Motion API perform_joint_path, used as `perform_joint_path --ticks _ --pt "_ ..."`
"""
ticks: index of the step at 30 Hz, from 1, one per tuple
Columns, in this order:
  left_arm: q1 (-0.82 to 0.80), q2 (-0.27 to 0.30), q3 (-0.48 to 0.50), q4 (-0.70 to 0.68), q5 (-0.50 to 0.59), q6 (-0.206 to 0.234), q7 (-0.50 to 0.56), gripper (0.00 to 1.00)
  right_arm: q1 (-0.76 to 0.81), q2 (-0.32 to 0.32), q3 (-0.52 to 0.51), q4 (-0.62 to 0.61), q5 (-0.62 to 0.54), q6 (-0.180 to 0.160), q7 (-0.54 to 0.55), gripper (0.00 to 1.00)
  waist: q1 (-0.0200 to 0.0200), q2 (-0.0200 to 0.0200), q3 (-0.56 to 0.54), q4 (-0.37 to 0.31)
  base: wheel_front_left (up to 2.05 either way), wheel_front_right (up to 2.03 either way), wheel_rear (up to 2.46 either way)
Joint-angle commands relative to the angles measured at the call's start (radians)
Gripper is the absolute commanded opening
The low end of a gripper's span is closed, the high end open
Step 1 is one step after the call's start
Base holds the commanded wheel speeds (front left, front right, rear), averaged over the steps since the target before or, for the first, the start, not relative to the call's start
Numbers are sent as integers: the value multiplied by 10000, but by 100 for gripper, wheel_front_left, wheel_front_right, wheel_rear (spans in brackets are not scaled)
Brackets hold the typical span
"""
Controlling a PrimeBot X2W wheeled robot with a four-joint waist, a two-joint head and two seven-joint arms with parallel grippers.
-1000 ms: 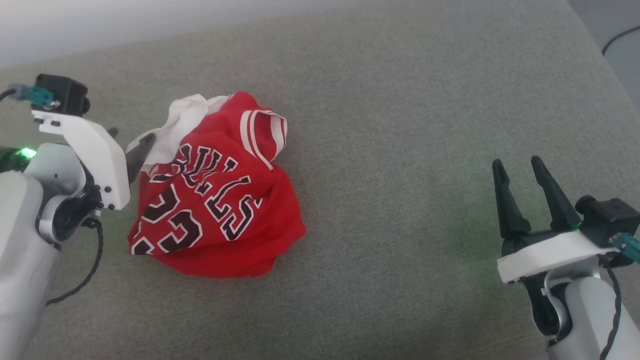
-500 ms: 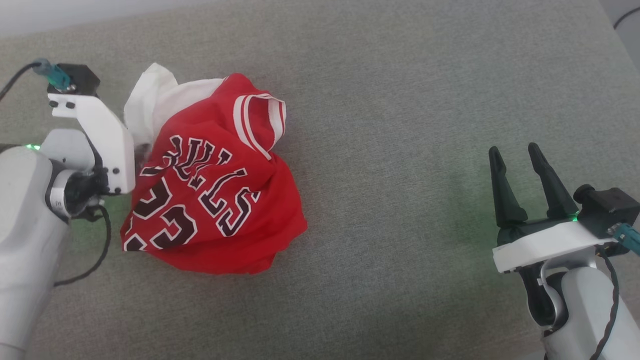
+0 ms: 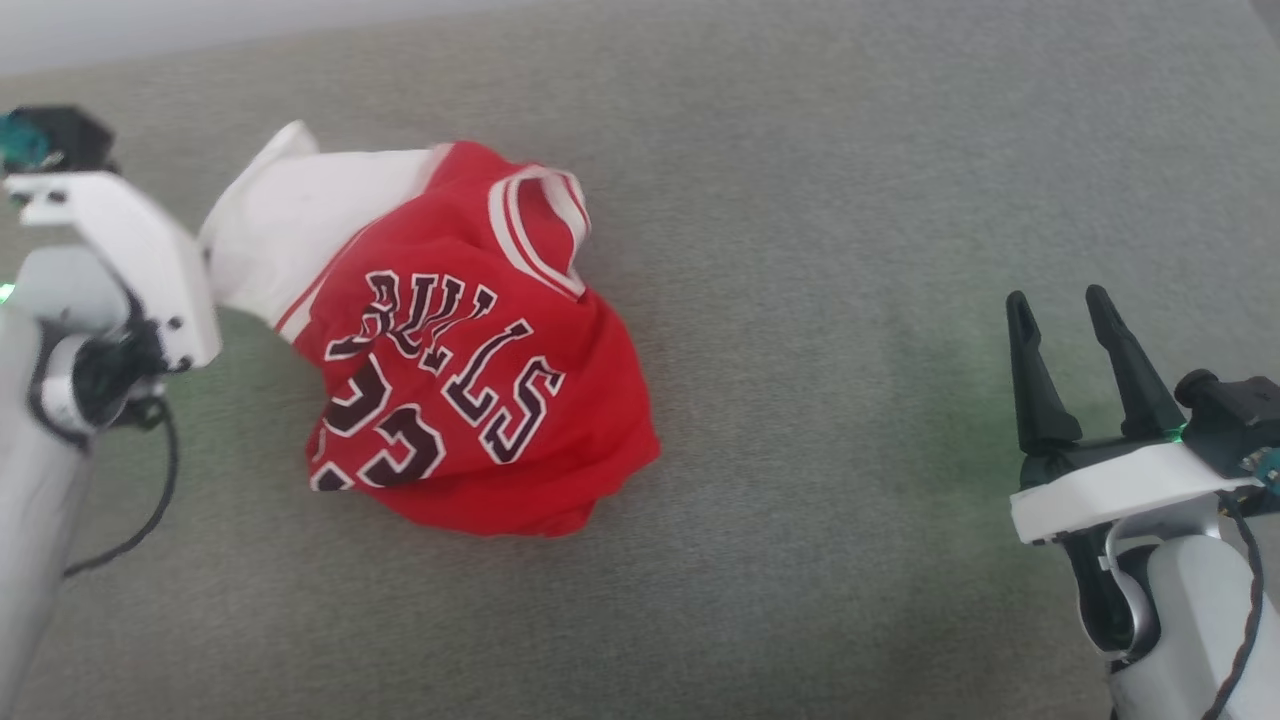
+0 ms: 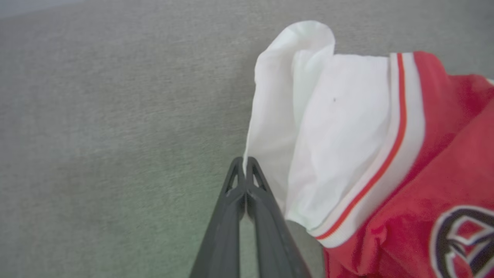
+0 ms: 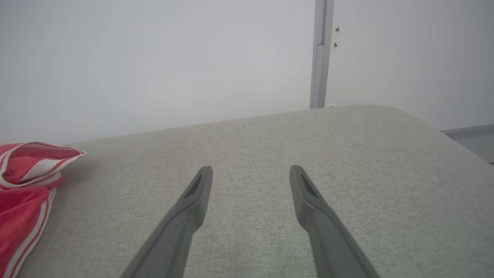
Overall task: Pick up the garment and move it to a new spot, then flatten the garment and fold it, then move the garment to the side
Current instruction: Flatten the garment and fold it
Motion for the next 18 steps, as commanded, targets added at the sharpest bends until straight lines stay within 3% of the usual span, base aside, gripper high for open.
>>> perform_joint_path --ticks 1,12,18 --pt "315 138 135 -108 -107 102 -85 0 114 -9 -22 -61 -69 -3 -31 100 0 0 -129 206 0 0 0" --pt "3149 947 833 -1011 -766 939 -156 0 256 -123 -63 -64 -130 -3 -31 100 0 0 -474 852 0 0 0" --pt "4197 738 986 -737 -1144 1177 -234 0 177 -149 32 -8 -119 -3 -31 100 0 0 -551 994 0 0 0"
